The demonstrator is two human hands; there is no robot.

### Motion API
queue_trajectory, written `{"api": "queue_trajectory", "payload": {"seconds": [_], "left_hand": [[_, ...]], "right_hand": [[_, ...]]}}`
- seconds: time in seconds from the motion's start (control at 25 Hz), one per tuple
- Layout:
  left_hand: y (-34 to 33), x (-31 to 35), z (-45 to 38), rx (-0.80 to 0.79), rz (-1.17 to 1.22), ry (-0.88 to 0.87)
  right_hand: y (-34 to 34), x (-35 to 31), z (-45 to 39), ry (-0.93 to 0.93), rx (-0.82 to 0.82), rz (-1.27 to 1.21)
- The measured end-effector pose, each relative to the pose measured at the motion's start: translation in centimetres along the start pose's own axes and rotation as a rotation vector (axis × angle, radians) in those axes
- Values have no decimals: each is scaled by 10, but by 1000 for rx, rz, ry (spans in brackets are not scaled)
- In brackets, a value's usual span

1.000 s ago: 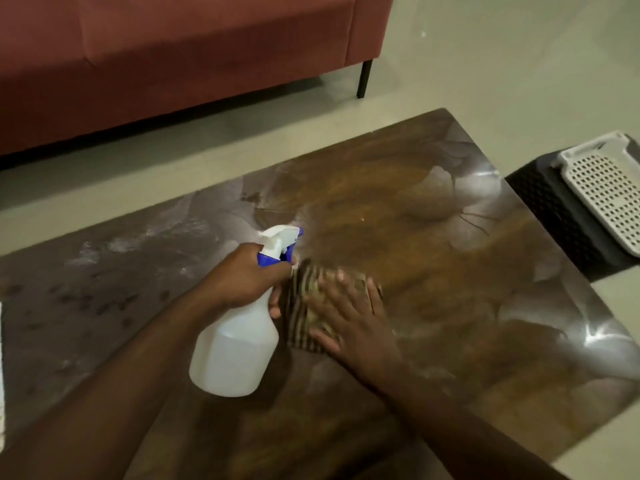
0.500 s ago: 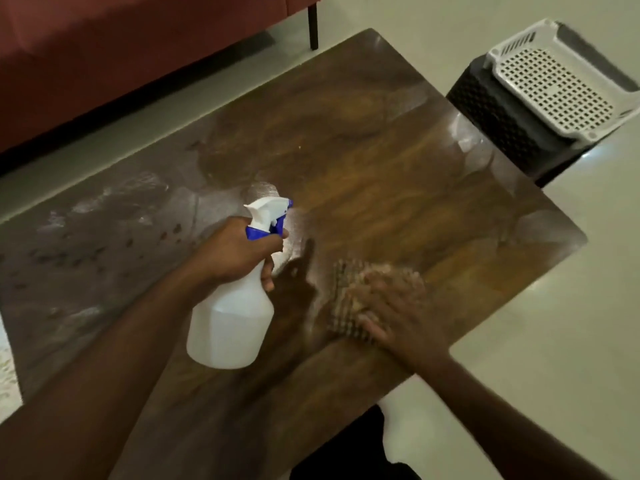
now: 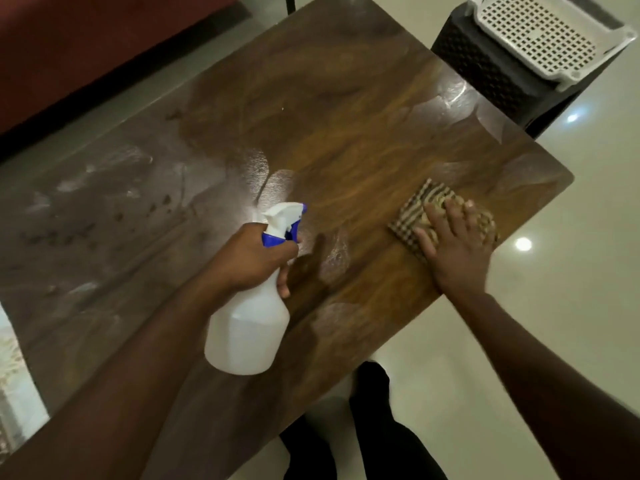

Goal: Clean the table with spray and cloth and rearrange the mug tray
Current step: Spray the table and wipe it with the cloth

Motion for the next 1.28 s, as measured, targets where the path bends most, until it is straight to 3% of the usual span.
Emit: {"api": "queue_trajectory", "payload": {"seconds": [0.04, 0.08, 0.16, 0.2, 0.24, 0.28, 0.36, 0.4, 0.44, 0.48, 0.56, 0.6, 0.64, 0.68, 0.76, 0.8, 0.84, 0.88, 0.96, 1.0, 1.04, 1.08, 1.12, 1.2, 1.24, 1.28], "left_hand": [[2, -7, 3, -11, -2, 1], [5, -13, 5, -19, 5, -7], [15, -23, 13, -7, 35, -25], [23, -28, 18, -5, 50, -33], [34, -36, 23, 2, 76, -32], [48, -48, 29, 19, 109, -29], [65, -67, 36, 30, 156, -35], [70, -76, 40, 36, 175, -31], [73, -87, 45, 47, 186, -21], [75, -96, 49, 61, 188, -8], [78, -112, 57, 59, 193, 23], [79, -118, 61, 46, 195, 34], [82, -126, 63, 40, 195, 44], [85, -133, 66, 38, 189, 51], [90, -146, 70, 29, 202, 55], [94, -152, 70, 31, 226, 50], [98, -157, 69, 38, 247, 45], [102, -160, 67, 51, 256, 39], [119, -165, 61, 95, 266, 30], [127, -163, 59, 96, 279, 22], [131, -161, 58, 86, 294, 15], [135, -160, 59, 77, 297, 8], [143, -159, 58, 77, 299, -4], [153, -161, 52, 72, 285, 12], [158, -160, 44, 76, 273, 33], [164, -160, 34, 91, 258, 53]], "right_hand": [[-13, -39, 7, -49, -55, -46], [-26, -80, 31, 36, -104, -72], [-46, -130, 107, 481, -114, -74], [-44, -120, 125, 657, -127, -31], [-41, -98, 122, 718, -116, -21], [-40, -80, 107, 628, -117, -14], [-30, -65, 73, 176, -55, 28], [-34, -87, 71, 28, -86, 19], [-45, -119, 90, 17, -102, -24], [-61, -154, 127, 158, -171, -41], [-69, -191, 216, 658, -222, -20], [-61, -177, 230, 826, -204, 28], [-57, -153, 216, 881, -153, 83], [-54, -133, 194, 814, -116, 130], [-47, -129, 128, 333, -50, 136], [-52, -156, 105, 100, -55, 79], [-63, -197, 103, 72, -62, 4], [-78, -239, 120, 224, -57, -28], [-97, -286, 186, 738, -44, 34], [-93, -275, 200, 912, -115, 95], [-82, -249, 184, 950, -117, 132], [-72, -222, 153, 831, -88, 146], [-61, -213, 111, 596, -99, 135], [-65, -233, 40, 169, -64, 105], [-75, -271, 28, 125, -94, 62], [-91, -313, 34, 220, -115, 46]]}}
Point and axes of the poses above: each hand's wrist, its own z-axis away from the middle knuckle, its own y-axis out of the back of the hand, x = y × z, the point moved 4 cm from there along -z, towards the middle knuckle, and after that the axes turned 2 degrees about x, right-handed, at the moved point
